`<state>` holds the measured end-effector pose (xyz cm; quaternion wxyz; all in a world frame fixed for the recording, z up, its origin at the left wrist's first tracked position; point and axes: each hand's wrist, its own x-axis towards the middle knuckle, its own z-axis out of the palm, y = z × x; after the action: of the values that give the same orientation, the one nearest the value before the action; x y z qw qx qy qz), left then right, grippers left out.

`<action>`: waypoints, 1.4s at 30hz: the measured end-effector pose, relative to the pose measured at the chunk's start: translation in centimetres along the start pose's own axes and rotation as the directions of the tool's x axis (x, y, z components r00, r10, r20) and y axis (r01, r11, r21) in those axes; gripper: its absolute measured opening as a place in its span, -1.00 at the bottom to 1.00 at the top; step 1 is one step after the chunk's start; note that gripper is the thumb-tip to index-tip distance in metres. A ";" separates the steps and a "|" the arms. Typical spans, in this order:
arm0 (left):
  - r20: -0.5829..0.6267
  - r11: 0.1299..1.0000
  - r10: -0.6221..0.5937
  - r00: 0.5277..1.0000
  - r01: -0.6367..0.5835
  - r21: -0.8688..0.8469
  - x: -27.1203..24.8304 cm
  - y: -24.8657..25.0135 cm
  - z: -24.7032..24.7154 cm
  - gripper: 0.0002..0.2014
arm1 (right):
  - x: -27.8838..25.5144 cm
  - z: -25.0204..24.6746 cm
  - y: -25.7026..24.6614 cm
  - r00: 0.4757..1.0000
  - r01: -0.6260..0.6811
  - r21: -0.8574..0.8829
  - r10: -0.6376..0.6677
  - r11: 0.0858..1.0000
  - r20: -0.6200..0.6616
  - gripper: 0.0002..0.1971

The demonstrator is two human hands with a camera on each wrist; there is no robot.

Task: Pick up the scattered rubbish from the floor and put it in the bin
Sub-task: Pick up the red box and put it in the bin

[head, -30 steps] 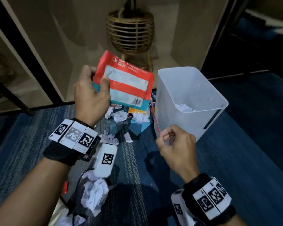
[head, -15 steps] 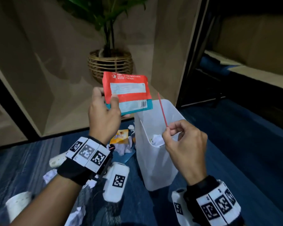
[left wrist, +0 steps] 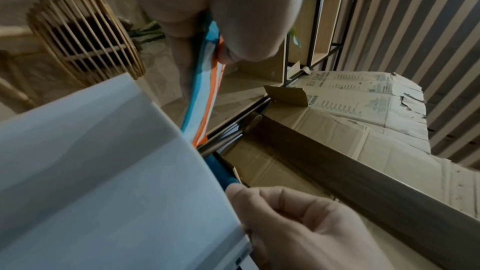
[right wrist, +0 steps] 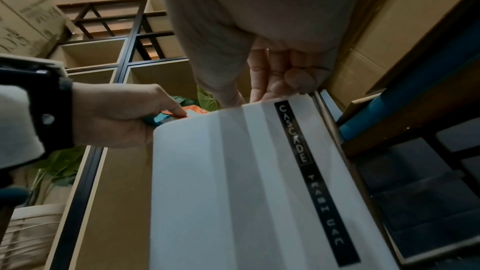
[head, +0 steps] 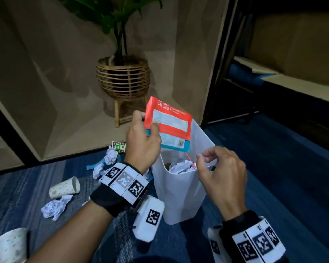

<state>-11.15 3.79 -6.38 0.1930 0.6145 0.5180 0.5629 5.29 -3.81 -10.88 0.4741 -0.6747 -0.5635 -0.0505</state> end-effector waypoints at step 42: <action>0.411 0.888 -0.210 0.887 -0.003 0.460 -14.3 -14.8 -16.7 -0.82 | -15.6 9.9 -6.9 0.705 0.355 0.337 -0.487 0.872 0.516 -0.90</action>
<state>-29.82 -8.45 -20.70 0.1913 0.7261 0.6075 0.2591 -10.49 -8.61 -21.64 0.3218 -0.4542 -0.8230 0.1128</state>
